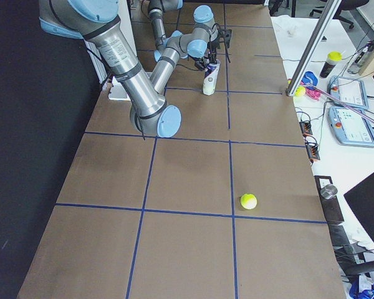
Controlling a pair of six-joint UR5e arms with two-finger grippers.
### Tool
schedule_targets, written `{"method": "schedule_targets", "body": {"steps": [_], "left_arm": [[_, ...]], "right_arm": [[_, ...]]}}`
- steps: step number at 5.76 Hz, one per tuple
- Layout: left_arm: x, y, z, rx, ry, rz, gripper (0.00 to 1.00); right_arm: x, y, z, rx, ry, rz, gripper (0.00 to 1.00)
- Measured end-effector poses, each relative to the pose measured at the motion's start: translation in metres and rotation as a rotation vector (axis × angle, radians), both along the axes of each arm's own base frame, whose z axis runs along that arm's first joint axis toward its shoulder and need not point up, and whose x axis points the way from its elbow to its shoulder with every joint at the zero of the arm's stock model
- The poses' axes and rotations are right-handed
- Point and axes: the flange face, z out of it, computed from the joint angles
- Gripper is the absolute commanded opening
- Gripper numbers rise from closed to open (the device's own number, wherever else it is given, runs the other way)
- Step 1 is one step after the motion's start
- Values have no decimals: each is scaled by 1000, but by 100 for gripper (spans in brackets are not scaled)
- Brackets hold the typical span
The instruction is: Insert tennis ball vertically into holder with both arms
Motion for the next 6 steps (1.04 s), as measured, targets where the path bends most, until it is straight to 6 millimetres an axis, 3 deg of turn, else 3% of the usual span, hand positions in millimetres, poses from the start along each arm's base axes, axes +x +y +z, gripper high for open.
{"method": "schedule_targets", "body": {"steps": [1, 2, 6], "left_arm": [[1, 2, -2, 1, 3, 4, 90], [4, 6, -5, 2, 7, 10, 90], [5, 14, -12, 8, 21, 23, 90]], "right_arm": [[48, -28, 44, 25, 54, -35, 94], [98, -53, 100, 67, 128, -80, 94], [259, -161, 347, 70, 413, -217, 95]]}}
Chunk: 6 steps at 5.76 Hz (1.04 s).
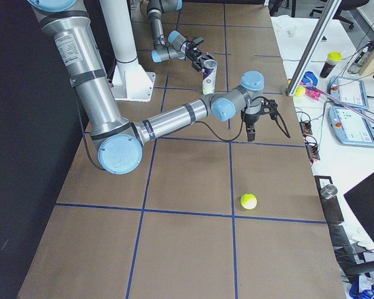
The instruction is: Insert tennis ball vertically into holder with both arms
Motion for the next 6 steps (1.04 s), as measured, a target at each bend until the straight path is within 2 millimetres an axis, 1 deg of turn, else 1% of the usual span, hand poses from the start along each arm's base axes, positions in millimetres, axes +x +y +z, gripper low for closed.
{"method": "schedule_targets", "body": {"steps": [1, 2, 3, 4, 5, 6], "left_arm": [[0, 0, 0, 0, 0, 0, 90], [0, 0, 1, 0, -2, -1, 91], [-1, 0, 1, -1, -2, -2, 91], [-1, -1, 2, -1, -3, -2, 91], [-1, -1, 2, -1, -4, -2, 91], [-1, -1, 2, 0, -4, -2, 92]], "right_arm": [[28, -17, 62, -54, 49, -20, 95], [37, -21, 100, -96, 81, -35, 95], [40, -21, 126, -110, 125, -51, 95], [36, -21, 151, -102, 181, -66, 95], [26, -19, 174, -84, 216, -82, 95], [17, -16, 189, -75, 236, -94, 95]]}}
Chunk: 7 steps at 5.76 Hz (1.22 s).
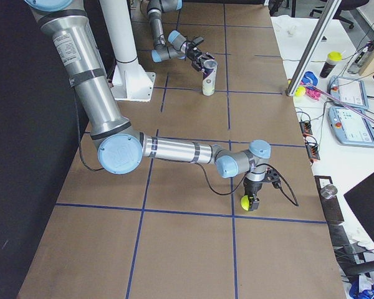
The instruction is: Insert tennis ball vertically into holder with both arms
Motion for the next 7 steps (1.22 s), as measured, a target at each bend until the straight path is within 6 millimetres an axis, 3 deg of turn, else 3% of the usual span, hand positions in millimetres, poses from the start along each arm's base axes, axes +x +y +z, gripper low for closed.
{"method": "schedule_targets", "body": {"steps": [1, 2, 3, 4, 5, 6, 7], "left_arm": [[0, 0, 0, 0, 0, 0, 92], [0, 0, 0, 0, 0, 0, 92], [0, 0, 0, 0, 0, 1, 92], [0, 0, 0, 0, -1, 1, 92], [0, 0, 1, 0, -2, 1, 92], [0, 0, 2, 0, -3, 1, 92], [0, 0, 2, 0, -3, 1, 92]], "right_arm": [[-3, -6, -12, 11, -14, 14, 2], [-8, -15, -52, 34, -71, 46, 2], [-14, -14, -125, 47, -174, 92, 3], [-19, 5, -224, 29, -312, 141, 4], [-41, 46, -320, -22, -449, 178, 4], [-85, 90, -402, -95, -558, 214, 4], [-140, 127, -477, -164, -637, 259, 4]]}}
